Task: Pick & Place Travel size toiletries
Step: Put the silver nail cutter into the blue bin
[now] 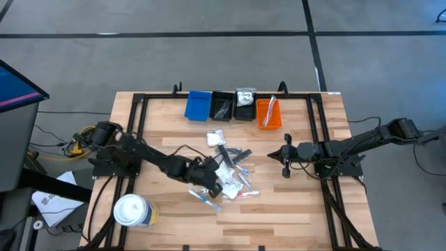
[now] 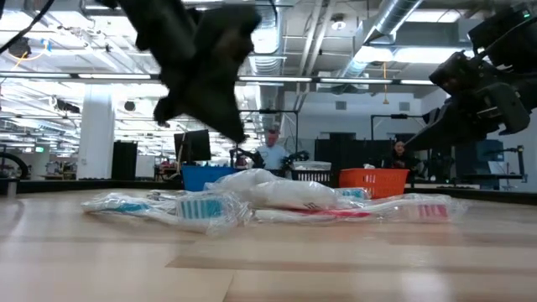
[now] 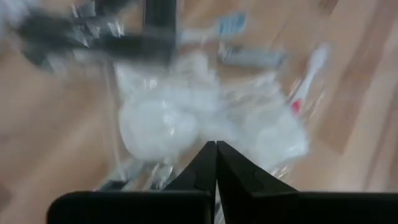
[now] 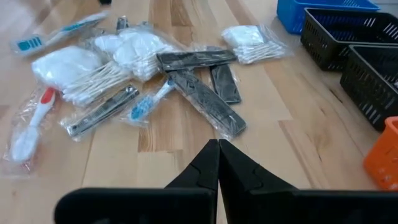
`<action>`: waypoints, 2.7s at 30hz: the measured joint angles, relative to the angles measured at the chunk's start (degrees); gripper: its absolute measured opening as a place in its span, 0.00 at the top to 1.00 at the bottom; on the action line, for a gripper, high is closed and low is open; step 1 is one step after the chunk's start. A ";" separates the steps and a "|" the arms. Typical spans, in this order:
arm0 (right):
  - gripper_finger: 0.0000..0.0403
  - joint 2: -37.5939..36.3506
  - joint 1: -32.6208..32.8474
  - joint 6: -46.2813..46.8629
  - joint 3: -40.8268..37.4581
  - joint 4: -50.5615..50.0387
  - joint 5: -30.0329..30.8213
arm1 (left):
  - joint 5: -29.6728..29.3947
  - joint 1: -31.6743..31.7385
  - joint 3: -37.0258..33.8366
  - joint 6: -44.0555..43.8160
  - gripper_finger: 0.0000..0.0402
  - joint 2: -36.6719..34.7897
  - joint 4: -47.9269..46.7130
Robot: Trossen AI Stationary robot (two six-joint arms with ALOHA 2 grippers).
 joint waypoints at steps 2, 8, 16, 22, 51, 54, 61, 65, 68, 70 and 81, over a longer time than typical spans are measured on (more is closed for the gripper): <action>1.00 -0.65 0.04 -0.38 0.00 0.06 0.00 | -2.47 -0.80 0.00 1.50 0.99 -2.47 -0.69; 1.00 -5.72 1.31 -0.92 0.00 -0.75 -0.01 | -7.57 -3.14 0.04 4.36 0.99 -6.54 -3.26; 1.00 -16.23 6.79 1.96 4.87 -19.05 1.64 | -2.35 -2.11 0.04 2.68 0.99 -6.63 -12.47; 1.00 -20.65 9.90 2.65 5.64 -22.58 4.86 | 2.21 -2.08 0.04 3.78 0.99 -6.61 -13.54; 1.00 -20.93 15.39 0.09 5.66 -19.43 4.87 | 7.01 3.30 -0.07 20.32 0.69 4.00 -7.30; 1.00 -20.93 15.39 0.48 5.66 -19.37 4.87 | 6.61 3.84 -0.11 21.15 0.68 6.28 -5.93; 1.00 -20.95 15.39 -0.01 5.66 -17.80 4.87 | 5.40 8.75 -0.07 23.31 0.70 7.65 -3.33; 1.00 -20.95 15.39 -0.45 5.24 -16.71 4.89 | 5.13 12.28 0.43 24.40 0.71 7.46 -0.98; 1.00 -20.93 15.39 -0.74 4.36 -16.33 4.89 | 4.77 13.75 0.57 23.92 0.71 6.45 -0.23; 1.00 -20.93 15.39 -0.87 4.22 -16.48 4.88 | 3.83 13.94 0.52 23.14 0.71 5.82 -0.55; 1.00 -20.88 15.39 -1.30 4.22 -16.25 4.90 | -6.35 10.75 0.50 19.47 0.71 5.48 7.15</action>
